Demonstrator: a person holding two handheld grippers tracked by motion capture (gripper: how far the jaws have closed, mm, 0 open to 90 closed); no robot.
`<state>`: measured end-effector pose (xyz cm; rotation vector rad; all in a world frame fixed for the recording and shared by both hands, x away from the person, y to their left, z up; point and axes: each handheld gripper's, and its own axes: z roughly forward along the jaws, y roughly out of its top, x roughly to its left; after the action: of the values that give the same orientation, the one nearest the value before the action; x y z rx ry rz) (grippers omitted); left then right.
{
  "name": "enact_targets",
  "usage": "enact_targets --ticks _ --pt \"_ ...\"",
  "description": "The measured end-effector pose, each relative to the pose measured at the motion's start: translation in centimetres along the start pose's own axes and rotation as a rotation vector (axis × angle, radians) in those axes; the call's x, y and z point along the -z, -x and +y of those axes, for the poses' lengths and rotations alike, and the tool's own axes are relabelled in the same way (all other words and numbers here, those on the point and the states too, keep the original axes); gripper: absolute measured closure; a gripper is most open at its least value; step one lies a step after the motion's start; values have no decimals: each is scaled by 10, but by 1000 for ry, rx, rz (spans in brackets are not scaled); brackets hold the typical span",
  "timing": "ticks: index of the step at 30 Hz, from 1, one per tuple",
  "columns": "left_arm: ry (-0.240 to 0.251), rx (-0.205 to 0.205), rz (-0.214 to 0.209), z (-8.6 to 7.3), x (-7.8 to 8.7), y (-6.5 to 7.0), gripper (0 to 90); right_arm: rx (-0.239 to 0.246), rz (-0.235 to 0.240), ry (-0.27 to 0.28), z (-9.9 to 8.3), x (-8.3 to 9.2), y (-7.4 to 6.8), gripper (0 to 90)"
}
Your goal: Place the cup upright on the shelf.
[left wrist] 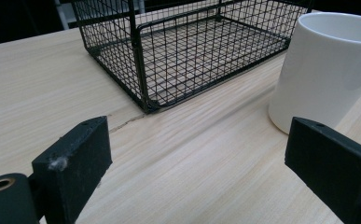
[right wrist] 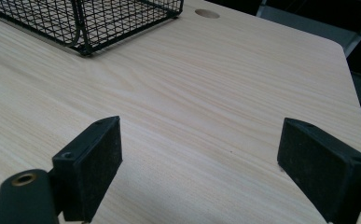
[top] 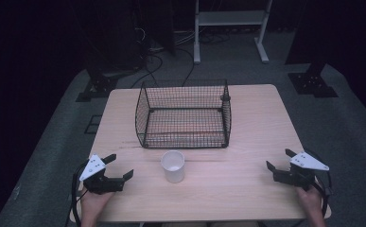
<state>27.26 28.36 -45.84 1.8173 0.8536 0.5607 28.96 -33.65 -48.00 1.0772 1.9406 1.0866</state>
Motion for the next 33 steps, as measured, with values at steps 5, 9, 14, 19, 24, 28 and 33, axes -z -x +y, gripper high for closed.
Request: enact_targets --ticks 5,9,14,19,24,28,33 --pt "-9 -2 -6 0 -3 1 53 -1 -1 0 0 0 0 131" --pt "-26 -15 -16 1 -6 4 53 -2 -2 0 0 0 0 131" --pt "-34 -29 -27 4 -10 9 44 -2 -3 -1 0 0 0 131" --pt "-33 -49 -53 12 -13 14 32 -8 -3 -4 0 0 1 131" --pt "-32 -74 -83 20 -14 19 31 -9 -4 -7 0 -1 1 131" --pt "-31 -84 -103 23 -13 21 30 -11 -4 -7 0 -1 1 131" --pt "-45 -102 -141 29 -13 27 23 -11 -5 -9 0 -1 1 131"
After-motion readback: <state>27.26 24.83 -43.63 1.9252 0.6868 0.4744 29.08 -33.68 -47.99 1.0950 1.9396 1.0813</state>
